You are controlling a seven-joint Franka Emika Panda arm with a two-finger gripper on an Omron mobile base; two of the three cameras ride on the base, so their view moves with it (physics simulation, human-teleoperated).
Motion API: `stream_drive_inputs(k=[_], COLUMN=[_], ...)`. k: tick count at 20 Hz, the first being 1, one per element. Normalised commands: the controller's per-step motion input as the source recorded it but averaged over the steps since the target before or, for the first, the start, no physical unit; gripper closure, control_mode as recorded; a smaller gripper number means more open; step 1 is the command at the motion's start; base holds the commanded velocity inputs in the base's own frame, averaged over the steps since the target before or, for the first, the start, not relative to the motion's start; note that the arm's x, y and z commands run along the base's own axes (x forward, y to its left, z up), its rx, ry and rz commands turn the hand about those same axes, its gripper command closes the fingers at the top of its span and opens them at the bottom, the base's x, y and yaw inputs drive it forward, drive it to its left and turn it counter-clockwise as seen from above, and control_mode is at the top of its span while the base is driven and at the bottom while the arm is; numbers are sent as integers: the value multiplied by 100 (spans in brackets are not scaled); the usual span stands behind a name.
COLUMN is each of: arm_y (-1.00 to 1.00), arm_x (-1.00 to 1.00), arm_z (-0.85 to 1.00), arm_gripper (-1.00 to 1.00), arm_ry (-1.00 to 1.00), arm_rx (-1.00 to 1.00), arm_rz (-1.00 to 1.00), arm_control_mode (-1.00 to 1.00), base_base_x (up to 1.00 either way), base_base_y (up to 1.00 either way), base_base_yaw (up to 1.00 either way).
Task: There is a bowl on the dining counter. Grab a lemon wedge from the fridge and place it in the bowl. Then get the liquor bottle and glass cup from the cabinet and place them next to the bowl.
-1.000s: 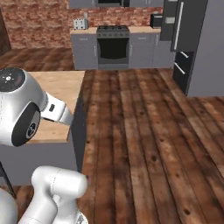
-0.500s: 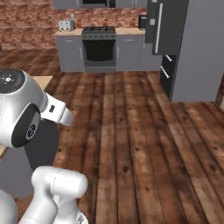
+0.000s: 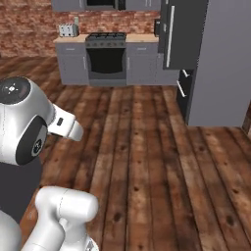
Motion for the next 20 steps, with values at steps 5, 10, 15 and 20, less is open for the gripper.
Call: stream_drive_inputs(k=[5, 10, 15, 20], arm_y=[0, 0, 0, 0], arm_x=[0, 0, 0, 0], arm_z=[0, 0, 0, 0], arm_gripper=[-100, -100, -100, -100], arm_ry=[0, 0, 0, 0], arm_rx=[0, 0, 0, 0], arm_rz=[0, 0, 0, 0], arm_control_mode=[100, 100, 100, 100], base_base_x=[100, 100, 100, 100], base_base_y=[-19, 0, 0, 0], base_base_yaw=[19, 25, 28, 28])
